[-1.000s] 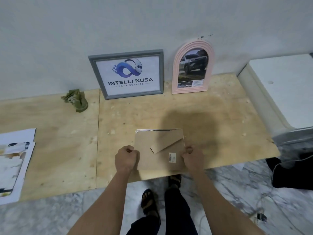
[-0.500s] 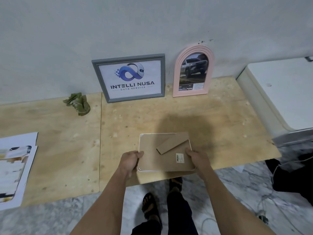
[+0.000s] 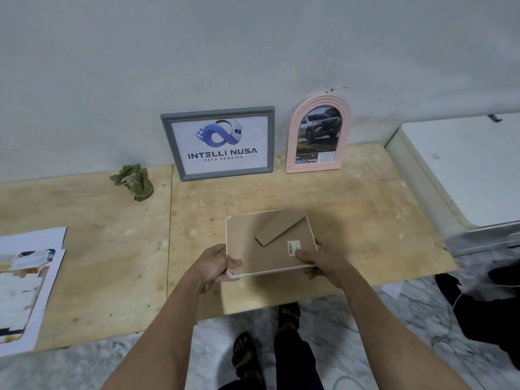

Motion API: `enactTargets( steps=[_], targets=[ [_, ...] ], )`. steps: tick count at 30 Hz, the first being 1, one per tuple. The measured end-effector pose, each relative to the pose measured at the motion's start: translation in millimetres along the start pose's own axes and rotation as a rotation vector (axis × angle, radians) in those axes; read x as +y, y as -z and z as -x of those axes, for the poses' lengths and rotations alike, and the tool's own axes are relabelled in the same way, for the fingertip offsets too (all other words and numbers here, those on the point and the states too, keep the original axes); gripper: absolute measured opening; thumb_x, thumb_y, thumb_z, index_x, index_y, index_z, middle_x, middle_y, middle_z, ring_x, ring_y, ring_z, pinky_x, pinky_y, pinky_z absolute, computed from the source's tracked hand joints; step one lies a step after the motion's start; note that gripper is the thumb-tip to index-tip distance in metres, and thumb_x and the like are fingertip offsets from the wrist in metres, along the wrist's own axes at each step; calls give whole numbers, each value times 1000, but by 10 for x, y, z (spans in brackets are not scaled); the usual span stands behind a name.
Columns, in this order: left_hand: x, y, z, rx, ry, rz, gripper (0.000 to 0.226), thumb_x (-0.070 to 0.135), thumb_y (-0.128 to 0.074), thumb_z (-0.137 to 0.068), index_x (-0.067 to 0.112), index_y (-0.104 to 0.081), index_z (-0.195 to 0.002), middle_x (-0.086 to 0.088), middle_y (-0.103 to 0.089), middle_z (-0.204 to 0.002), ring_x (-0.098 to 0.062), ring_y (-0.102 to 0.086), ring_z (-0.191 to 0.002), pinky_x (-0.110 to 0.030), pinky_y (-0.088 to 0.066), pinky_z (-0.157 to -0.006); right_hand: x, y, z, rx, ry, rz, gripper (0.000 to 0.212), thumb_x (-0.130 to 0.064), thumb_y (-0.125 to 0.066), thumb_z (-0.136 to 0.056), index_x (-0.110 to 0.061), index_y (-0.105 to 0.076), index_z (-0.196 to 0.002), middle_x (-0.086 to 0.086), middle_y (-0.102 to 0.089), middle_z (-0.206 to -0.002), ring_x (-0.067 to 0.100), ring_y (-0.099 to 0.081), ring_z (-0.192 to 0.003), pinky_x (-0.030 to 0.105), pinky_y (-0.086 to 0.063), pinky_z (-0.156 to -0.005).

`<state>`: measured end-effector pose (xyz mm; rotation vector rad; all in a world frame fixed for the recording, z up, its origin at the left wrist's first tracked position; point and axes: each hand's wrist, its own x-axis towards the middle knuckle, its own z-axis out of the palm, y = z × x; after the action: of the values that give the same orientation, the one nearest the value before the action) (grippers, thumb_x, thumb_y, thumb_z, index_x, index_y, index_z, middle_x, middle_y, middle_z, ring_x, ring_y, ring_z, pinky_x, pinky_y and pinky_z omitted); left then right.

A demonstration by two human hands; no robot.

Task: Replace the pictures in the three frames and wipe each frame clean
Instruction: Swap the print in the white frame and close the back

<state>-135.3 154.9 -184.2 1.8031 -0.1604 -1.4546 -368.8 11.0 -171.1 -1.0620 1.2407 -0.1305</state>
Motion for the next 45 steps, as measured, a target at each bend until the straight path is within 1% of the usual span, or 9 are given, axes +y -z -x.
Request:
enactTargets(
  steps=[9, 14, 18, 22, 27, 31, 35, 38, 45],
  targets=[
    [-50, -30, 152, -6, -36, 85, 38, -14, -70, -82, 1, -60, -115, -17, -71, -99, -29, -70, -73, -35, -62, -56, -62, 20, 88, 11, 13, 23, 50, -8, -76, -80, -7, -51, -123, 15, -65, -93, 22, -61, -55, 32, -53, -46],
    [-113, 99, 261, -165, -78, 51, 48, -13, -71, -82, 9, -60, -123, -19, -76, -106, -30, -75, -85, -39, -63, -67, -145, 100, 150, -11, -30, 5, 34, -21, -68, -89, -6, -60, -119, 12, -68, -105, 25, -65, -88, 39, -54, -71],
    [-88, 173, 360, -278, -54, -17, 42, -6, -72, -84, 10, -63, -122, -20, -74, -113, -30, -74, -89, -40, -63, -70, -258, 180, 173, 21, 86, -90, 28, -10, -61, -93, -7, -63, -120, 12, -68, -105, 25, -65, -89, 36, -55, -75],
    [139, 137, 338, -116, -142, 112, 24, 20, -66, -95, 3, -72, -112, -14, -78, -98, -20, -73, -74, -27, -56, -62, -293, 148, 222, -78, 132, -66, 28, -9, -62, -92, -10, -64, -120, 13, -68, -113, 28, -66, -99, 38, -56, -80],
    [327, 103, 307, 34, -225, 234, 20, 12, -64, -96, -2, -73, -107, -14, -75, -86, -20, -68, -60, -24, -55, -55, -364, 69, 216, -75, 127, -68, 25, -14, -62, -91, -9, -66, -115, 14, -69, -105, 30, -65, -93, 44, -54, -82],
    [329, 109, 310, 16, -206, 203, 22, 15, -66, -94, 1, -74, -109, -11, -76, -89, -22, -66, -69, -28, -52, -66, -494, 32, 231, -21, 90, -66, 41, -44, -62, -89, -10, -67, -111, 9, -70, -100, 28, -65, -91, 40, -54, -76],
    [469, 9, 388, -57, -220, 152, 14, 14, -69, -91, 10, -75, -103, -11, -77, -90, -19, -69, -67, -24, -54, -59, -590, -73, 203, 104, 142, -11, 24, -34, -71, -83, -18, -71, -102, 3, -71, -98, 19, -64, -85, 34, -50, -72],
    [553, -89, 393, 31, -296, 196, 12, 8, -74, -87, 5, -73, -99, -15, -78, -88, -23, -71, -67, -27, -58, -60, -639, -123, 186, 108, 168, -38, 14, -26, -75, -80, -19, -73, -93, 2, -72, -90, 19, -64, -79, 31, -49, -68],
    [581, -147, 404, 29, -305, 228, 7, 2, -72, -87, 3, -72, -94, -17, -77, -84, -25, -72, -64, -32, -60, -62, -666, -118, 145, 108, 162, 112, 35, -40, -76, -78, -19, -63, -102, 3, -67, -102, 21, -63, -92, 39, -54, -75]
  ],
)
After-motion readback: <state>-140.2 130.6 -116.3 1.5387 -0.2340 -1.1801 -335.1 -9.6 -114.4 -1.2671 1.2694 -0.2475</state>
